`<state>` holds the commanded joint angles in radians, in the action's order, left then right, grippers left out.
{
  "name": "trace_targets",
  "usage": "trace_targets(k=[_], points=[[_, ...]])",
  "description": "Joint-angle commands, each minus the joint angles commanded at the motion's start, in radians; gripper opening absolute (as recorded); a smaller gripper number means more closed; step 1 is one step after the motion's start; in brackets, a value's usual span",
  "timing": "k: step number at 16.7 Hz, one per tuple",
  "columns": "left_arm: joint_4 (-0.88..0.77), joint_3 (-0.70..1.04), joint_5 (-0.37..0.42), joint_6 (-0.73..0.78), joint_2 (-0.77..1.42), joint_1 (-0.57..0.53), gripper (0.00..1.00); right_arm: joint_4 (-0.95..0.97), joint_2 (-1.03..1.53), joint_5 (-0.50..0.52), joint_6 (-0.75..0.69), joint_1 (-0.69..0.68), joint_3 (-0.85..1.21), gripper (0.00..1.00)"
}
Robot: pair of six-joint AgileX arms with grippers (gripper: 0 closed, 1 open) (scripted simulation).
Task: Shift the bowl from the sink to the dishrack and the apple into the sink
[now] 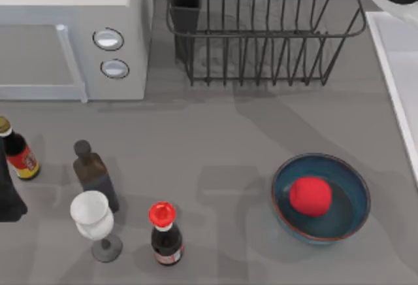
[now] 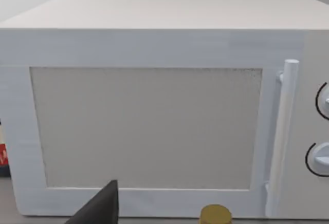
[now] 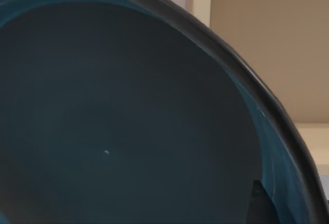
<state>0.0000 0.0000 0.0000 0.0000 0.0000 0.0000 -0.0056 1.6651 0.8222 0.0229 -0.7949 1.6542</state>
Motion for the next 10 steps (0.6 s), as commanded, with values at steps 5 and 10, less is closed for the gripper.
trace_targets(k=[5,10], points=[[0.0,0.0,0.0,0.0,0.0,0.0,1.0,0.033,0.027,-0.011,0.001,0.01,-0.016,0.0],[0.0,0.0,0.0,0.0,0.0,0.0,1.0,0.285,0.172,-0.06,-0.001,0.062,-0.12,0.0]])
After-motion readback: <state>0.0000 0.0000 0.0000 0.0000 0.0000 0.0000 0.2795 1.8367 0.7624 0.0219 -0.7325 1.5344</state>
